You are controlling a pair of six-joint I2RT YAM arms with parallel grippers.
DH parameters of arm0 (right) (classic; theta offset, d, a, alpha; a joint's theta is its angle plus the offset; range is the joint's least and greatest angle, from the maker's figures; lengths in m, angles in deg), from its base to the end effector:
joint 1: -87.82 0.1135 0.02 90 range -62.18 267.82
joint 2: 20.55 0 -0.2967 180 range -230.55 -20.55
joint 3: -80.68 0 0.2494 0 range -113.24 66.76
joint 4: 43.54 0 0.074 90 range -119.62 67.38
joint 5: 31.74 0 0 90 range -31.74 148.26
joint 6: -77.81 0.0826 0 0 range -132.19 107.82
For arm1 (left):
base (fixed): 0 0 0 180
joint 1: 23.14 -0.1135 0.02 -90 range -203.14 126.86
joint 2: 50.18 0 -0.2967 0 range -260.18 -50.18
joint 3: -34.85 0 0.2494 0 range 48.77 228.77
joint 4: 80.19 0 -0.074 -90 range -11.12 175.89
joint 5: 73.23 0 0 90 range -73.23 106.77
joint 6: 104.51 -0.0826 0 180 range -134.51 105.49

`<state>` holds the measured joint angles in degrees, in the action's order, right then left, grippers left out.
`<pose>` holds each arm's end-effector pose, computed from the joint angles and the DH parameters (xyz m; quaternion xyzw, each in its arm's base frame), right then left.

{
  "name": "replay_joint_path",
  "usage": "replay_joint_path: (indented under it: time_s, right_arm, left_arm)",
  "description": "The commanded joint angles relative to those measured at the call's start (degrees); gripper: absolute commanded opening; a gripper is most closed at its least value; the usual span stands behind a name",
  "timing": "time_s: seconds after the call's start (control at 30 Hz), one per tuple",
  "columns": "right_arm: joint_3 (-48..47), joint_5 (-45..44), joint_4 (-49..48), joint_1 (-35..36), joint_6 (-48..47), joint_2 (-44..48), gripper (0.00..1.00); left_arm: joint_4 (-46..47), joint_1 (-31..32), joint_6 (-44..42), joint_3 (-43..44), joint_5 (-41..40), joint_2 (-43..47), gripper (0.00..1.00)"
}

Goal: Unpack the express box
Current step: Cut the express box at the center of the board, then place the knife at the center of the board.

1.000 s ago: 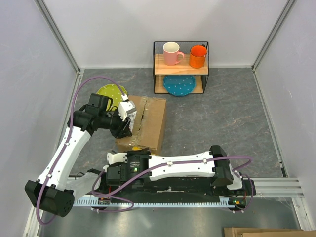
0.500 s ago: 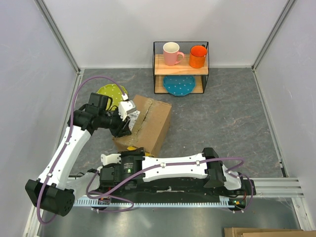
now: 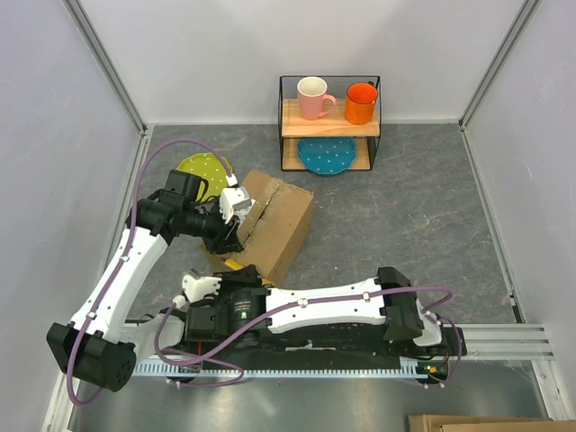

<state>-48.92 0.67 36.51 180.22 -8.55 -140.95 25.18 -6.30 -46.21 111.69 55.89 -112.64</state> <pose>0.0506 0.4577 0.2976 -0.5471 0.6737 -0.2093 0.4506 0.1695 -0.1058 0.3186 0.4527 0.7949 -0.2896 0.2817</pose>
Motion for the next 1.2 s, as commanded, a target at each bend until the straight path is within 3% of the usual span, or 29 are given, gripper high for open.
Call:
replay_joint_path:
  time_s: [0.0,0.23,0.4,0.6,0.73,0.8,0.87,0.93,1.1,1.17]
  right_arm:
    - [7.46,4.66,-16.98,-1.08,4.62,3.93,0.0]
    - [13.8,9.5,-13.93,-0.99,8.49,10.53,0.0]
    - [17.67,8.11,-7.16,0.23,12.87,15.97,0.0]
    - [27.68,-0.34,0.67,-2.56,39.31,27.55,0.0]
    - [39.1,0.28,-8.18,-13.35,45.31,38.29,0.0]
    - [47.1,2.02,-18.8,-17.93,43.75,44.51,0.0]
    - [55.33,7.36,-29.93,-26.8,42.16,49.27,0.01]
    - [59.58,9.93,-34.56,-34.69,41.88,51.31,0.07]
    - [68.92,23.35,-49.24,-48.07,38.9,51.24,0.44]
    - [69.36,25.93,-52.13,-49.85,38.02,48.44,0.59]
  left_arm:
    - [-4.07,0.3,1.64,-0.69,2.55,-0.03,0.35]
    - [-3.36,0.3,0.77,-1.13,-1.67,-0.12,0.36]
    - [-3.01,0.3,0.77,0.89,-5.53,-0.21,0.37]
    - [-4.86,0.3,1.38,6.25,-6.33,-1.53,0.38]
    - [-6.0,0.73,1.99,9.33,-6.59,-2.49,0.39]
    - [-6.7,1.09,2.52,10.73,-6.77,-2.76,0.39]
    - [-6.88,2.14,3.48,11.35,-7.03,-2.84,0.39]
    - [-6.88,3.19,4.19,11.62,-8.17,-3.11,0.39]
    - [-5.83,8.46,7.88,12.76,-11.59,-4.34,0.38]
    - [-3.46,11.28,9.9,13.46,-15.96,-4.95,0.4]
